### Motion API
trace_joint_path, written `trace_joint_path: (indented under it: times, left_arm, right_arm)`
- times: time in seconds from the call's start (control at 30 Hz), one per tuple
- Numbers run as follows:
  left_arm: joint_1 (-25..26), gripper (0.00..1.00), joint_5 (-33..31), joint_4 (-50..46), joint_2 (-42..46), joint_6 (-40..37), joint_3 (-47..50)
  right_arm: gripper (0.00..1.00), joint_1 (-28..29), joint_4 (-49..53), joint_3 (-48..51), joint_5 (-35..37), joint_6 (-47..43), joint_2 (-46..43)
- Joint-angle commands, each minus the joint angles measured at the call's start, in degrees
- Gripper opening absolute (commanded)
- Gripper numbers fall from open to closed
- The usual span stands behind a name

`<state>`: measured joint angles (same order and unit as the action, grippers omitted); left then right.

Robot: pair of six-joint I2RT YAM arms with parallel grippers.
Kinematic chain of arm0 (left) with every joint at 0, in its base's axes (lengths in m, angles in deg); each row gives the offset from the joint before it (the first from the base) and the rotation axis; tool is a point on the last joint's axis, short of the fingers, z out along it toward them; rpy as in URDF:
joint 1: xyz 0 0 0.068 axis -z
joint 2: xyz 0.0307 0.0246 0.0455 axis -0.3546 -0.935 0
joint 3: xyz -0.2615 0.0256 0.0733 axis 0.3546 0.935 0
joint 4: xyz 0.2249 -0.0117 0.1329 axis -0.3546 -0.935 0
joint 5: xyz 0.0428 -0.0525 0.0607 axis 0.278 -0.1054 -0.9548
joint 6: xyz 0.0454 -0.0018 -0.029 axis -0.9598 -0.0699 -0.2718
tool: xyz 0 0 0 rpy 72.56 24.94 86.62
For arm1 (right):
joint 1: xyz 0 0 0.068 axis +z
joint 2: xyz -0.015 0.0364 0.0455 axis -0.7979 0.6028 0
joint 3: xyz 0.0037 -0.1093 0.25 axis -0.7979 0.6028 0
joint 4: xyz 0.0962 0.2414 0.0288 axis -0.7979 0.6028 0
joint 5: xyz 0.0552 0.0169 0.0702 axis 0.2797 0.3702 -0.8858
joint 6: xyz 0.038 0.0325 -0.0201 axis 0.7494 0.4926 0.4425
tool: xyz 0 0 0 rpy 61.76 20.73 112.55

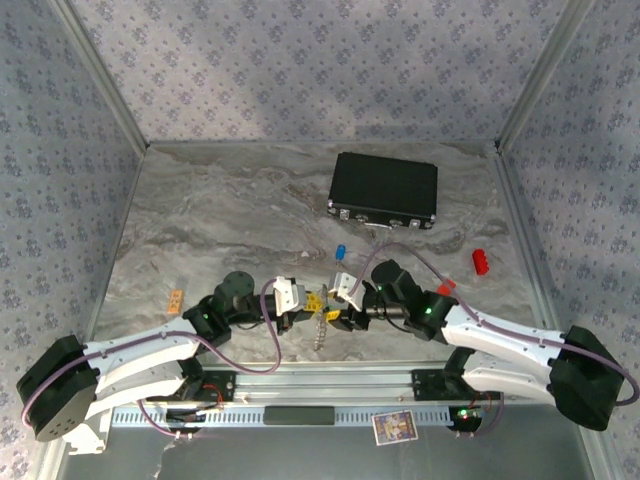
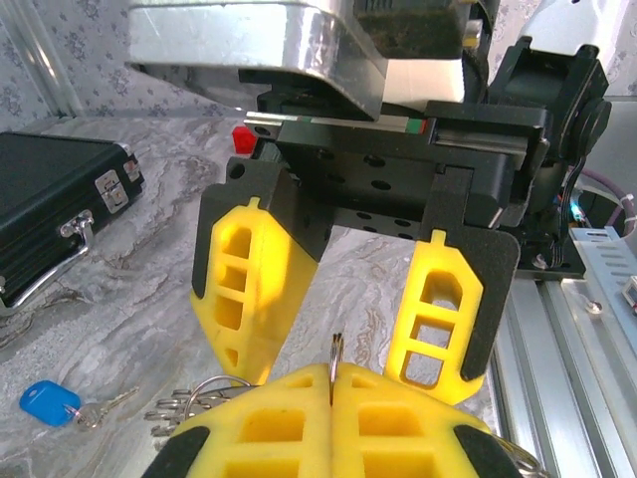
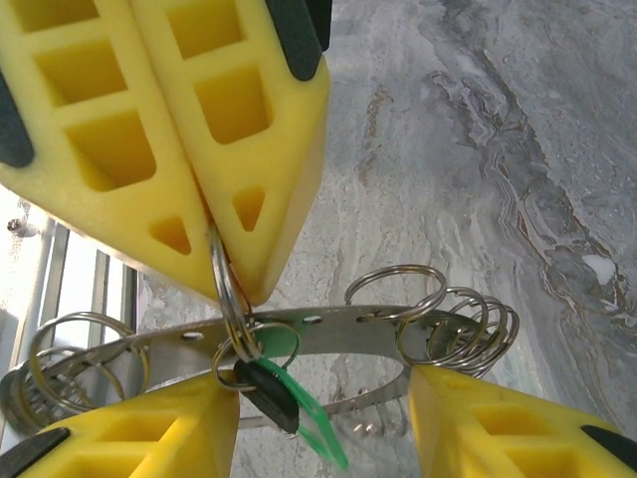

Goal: Put the keys on the keyring

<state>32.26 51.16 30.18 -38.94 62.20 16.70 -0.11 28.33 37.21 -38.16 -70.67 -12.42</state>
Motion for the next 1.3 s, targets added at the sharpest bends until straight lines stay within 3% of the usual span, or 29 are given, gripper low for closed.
trace_joint_path:
  times: [0.0,0.27,0.47,1.1,1.17,1.27]
  left_arm:
    - [0.2,0.0,1.0,3.4,1.2,0.6,0.4]
    - [0.2,0.0,-0.6,2.3,1.9,0.1,0.5]
    - [0.2,0.0,-1.7,1.1,2.1,-0.5,0.1]
    - [0.2,0.0,-3.7,-3.6,-0.2,-2.0,-1.9]
    - [0.2,0.07,-3.7,-3.5,-0.6,-1.6,-2.1]
    - [0.2,0.31,-4.2,-1.8,-0.1,1.5,-1.1]
  right_arm:
    - [0.46,0.2,-2.8,0.5,-2.5,-0.2,0.8]
    - [0.17,-0.6,-2.5,0.4,-4.0,0.8,0.9]
    - [0.02,-1.7,-0.8,0.1,-3.7,1.2,-0.6]
    - [0.0,-2.4,9.7,-5.1,-2.3,-1.2,-6.1]
    - [0.0,-2.3,11.4,-6.2,-1.6,-1.7,-6.4]
    - [0.0,-1.8,14.5,-8.1,-0.6,-2.5,-6.0]
